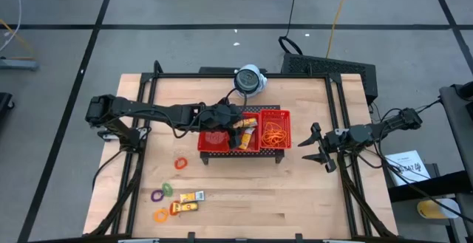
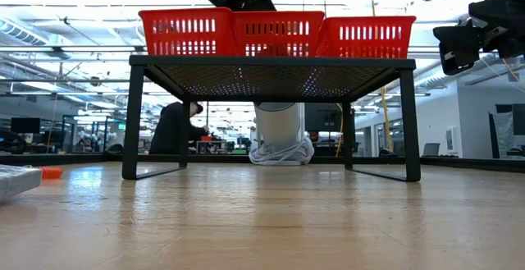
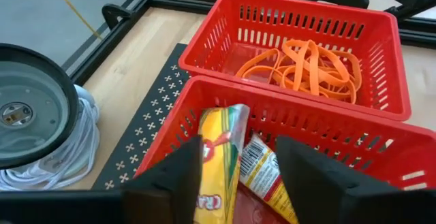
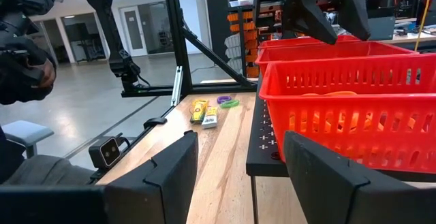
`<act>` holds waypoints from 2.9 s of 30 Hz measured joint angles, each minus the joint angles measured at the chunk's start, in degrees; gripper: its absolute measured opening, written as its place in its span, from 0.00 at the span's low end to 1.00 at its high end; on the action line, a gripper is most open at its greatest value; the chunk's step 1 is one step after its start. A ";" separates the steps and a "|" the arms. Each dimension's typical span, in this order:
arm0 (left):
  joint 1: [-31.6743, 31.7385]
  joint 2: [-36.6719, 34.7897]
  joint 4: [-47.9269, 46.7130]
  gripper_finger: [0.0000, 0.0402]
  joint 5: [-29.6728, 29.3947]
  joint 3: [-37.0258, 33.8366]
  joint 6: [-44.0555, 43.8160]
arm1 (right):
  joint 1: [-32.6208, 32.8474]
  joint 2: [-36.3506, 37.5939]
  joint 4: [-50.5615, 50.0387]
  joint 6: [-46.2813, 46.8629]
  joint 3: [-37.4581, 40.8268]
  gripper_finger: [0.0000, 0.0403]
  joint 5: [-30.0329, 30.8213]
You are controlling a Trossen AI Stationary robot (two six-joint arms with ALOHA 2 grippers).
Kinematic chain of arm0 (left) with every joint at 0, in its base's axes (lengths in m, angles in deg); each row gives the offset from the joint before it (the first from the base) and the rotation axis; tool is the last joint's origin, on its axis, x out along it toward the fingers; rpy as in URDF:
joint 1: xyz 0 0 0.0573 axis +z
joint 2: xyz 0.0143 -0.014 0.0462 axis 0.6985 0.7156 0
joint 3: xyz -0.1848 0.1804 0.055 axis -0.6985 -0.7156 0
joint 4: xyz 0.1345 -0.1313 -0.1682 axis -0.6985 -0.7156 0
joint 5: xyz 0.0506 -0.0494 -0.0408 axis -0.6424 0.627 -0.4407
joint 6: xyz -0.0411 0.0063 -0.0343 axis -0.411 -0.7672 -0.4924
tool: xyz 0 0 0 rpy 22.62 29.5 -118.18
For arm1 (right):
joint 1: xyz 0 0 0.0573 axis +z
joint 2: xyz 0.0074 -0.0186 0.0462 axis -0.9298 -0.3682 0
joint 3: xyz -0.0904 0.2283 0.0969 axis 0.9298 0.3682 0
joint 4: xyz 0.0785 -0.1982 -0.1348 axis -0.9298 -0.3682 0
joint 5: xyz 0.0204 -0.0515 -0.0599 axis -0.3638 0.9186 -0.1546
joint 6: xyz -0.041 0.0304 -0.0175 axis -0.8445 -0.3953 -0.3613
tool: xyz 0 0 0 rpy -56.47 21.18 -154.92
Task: Pick & Place Office Desk Supplies
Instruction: Put the yellow crayon box into the middle red bin
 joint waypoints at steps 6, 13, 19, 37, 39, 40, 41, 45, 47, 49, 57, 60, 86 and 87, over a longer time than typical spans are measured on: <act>-0.33 -0.61 -0.19 0.63 0.23 -0.01 4.37 | 0.00 0.00 -0.01 0.02 0.00 0.51 0.00; -3.32 -5.44 -0.86 0.66 1.40 -0.02 4.61 | 0.02 0.00 0.00 0.01 0.00 0.51 0.00; -8.30 -10.80 -8.99 0.66 9.12 0.00 0.81 | 0.02 0.02 0.00 0.00 0.00 0.51 0.00; -31.38 -8.49 -28.27 0.66 11.03 -0.04 -24.11 | 0.00 0.00 0.00 0.00 0.00 0.51 0.00; -33.70 -7.77 -29.02 0.66 9.27 -0.04 -27.04 | 0.00 0.00 0.00 0.00 -0.02 0.51 0.00; -34.85 -7.48 -29.71 0.66 8.62 -0.04 -28.80 | 0.00 0.00 -0.01 0.00 0.00 0.51 -0.01; -36.01 -7.03 -30.24 0.66 7.91 -0.04 -30.86 | 0.01 0.00 -0.01 0.01 -0.01 0.51 0.00; -40.40 -4.86 -32.32 0.66 6.83 -0.05 -38.94 | 0.00 0.00 -0.01 0.01 0.00 0.51 -0.01; -41.95 -3.70 -32.25 0.66 5.65 -0.04 -42.73 | 0.02 0.00 -0.02 0.02 0.00 0.51 0.00; -43.44 -2.30 -32.78 0.66 3.57 -0.02 -45.69 | 0.00 0.02 -0.02 0.00 0.00 0.51 -0.02; -46.88 4.40 -32.77 0.66 3.48 -0.04 -47.78 | 0.01 0.02 -0.02 0.01 0.00 0.51 -0.01; -47.75 6.88 -33.18 0.66 3.71 -0.04 -48.29 | 0.00 0.01 -0.02 0.02 0.00 0.51 -0.01; -47.49 19.35 -33.99 0.66 10.77 0.09 -46.45 | 0.02 0.02 -0.02 0.00 0.00 0.51 -0.01; -47.51 19.30 -34.04 0.65 10.75 0.09 -46.28 | 0.00 0.02 -0.02 0.02 0.00 0.51 -0.01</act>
